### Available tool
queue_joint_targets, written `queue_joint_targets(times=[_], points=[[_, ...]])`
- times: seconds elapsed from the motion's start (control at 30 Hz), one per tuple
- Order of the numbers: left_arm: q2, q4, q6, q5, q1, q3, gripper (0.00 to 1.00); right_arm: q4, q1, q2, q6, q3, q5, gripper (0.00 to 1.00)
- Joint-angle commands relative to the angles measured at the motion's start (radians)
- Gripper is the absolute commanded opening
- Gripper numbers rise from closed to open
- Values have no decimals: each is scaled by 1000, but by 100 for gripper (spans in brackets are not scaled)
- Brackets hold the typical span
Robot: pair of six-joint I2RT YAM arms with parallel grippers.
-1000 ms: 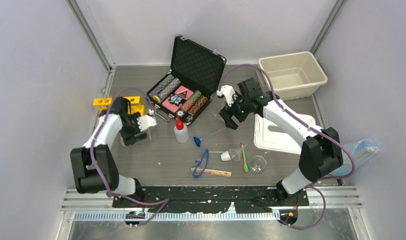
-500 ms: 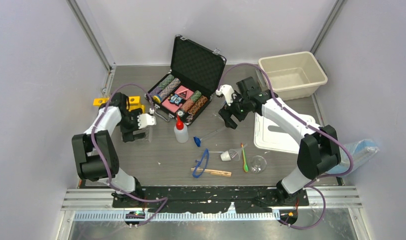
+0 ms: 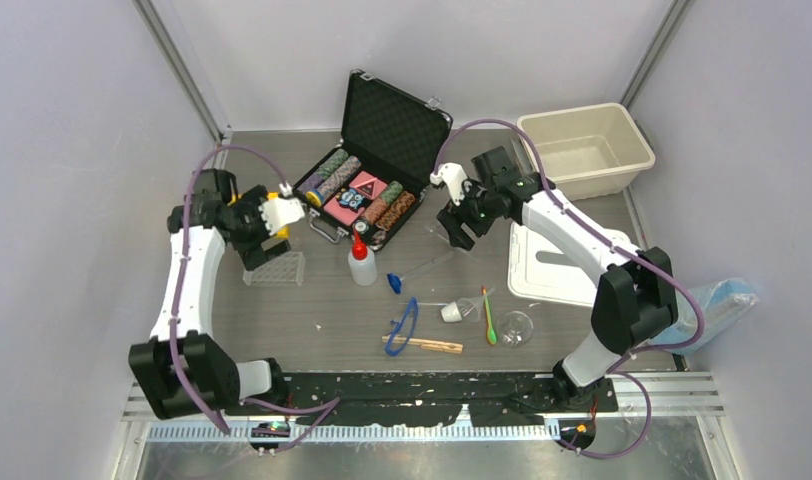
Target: Organize the chemistry lab equipment
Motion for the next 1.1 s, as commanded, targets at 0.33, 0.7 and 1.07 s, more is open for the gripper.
queue_joint_targets(times=[0.33, 0.7, 1.07], points=[[-116, 51, -660, 262, -27, 178, 100, 46, -58, 251, 182, 303, 135, 64], [-115, 133, -742, 159, -29, 180, 100, 66, -55, 430, 688, 363, 343, 60], [-78, 113, -742, 142, -29, 194, 100, 139, -15, 508, 779, 347, 371, 60]])
